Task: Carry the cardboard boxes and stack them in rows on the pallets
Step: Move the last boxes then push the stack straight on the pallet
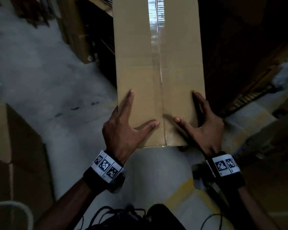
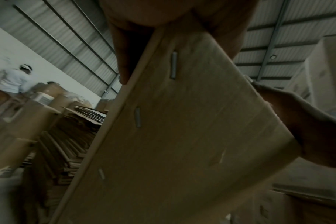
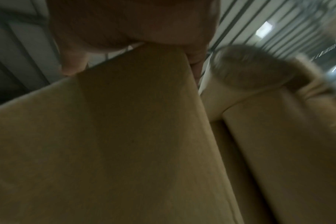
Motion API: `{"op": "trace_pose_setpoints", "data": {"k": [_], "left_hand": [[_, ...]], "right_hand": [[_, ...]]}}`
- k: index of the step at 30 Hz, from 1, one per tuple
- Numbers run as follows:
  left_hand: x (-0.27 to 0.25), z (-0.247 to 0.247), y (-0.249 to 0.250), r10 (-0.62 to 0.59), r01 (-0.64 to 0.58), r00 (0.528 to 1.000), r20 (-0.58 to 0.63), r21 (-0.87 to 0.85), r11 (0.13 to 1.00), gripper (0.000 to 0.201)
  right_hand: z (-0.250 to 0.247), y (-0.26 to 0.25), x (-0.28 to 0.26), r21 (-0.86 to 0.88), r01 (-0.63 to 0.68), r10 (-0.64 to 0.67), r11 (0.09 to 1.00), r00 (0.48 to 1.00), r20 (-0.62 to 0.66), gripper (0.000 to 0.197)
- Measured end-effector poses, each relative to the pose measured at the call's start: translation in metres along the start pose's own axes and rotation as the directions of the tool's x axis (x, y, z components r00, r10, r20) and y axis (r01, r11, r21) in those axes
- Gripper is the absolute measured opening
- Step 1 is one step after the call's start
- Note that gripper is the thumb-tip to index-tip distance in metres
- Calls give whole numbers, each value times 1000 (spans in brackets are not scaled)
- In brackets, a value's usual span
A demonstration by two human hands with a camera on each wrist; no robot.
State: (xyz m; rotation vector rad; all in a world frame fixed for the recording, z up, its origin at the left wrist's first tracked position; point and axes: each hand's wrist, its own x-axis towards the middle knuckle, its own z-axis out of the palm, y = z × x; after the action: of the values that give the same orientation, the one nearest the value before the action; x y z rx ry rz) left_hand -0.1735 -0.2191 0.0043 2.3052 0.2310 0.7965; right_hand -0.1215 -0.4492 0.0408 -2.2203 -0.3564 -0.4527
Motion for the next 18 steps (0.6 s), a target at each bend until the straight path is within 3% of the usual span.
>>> {"op": "trace_pose_setpoints", "data": {"k": [5, 12, 18], "left_hand": [[87, 23, -42, -72, 83, 993, -96, 108, 991, 112], [219, 73, -112, -202, 238, 966, -160, 252, 938, 115], [353, 108, -163, -300, 368, 920, -251, 295, 882, 118]], "right_hand": [[81, 22, 106, 149, 40, -53, 988, 995, 86, 92], [200, 51, 269, 212, 115, -159, 971, 965, 206, 92], [293, 59, 421, 288, 174, -258, 942, 922, 289, 91]]}}
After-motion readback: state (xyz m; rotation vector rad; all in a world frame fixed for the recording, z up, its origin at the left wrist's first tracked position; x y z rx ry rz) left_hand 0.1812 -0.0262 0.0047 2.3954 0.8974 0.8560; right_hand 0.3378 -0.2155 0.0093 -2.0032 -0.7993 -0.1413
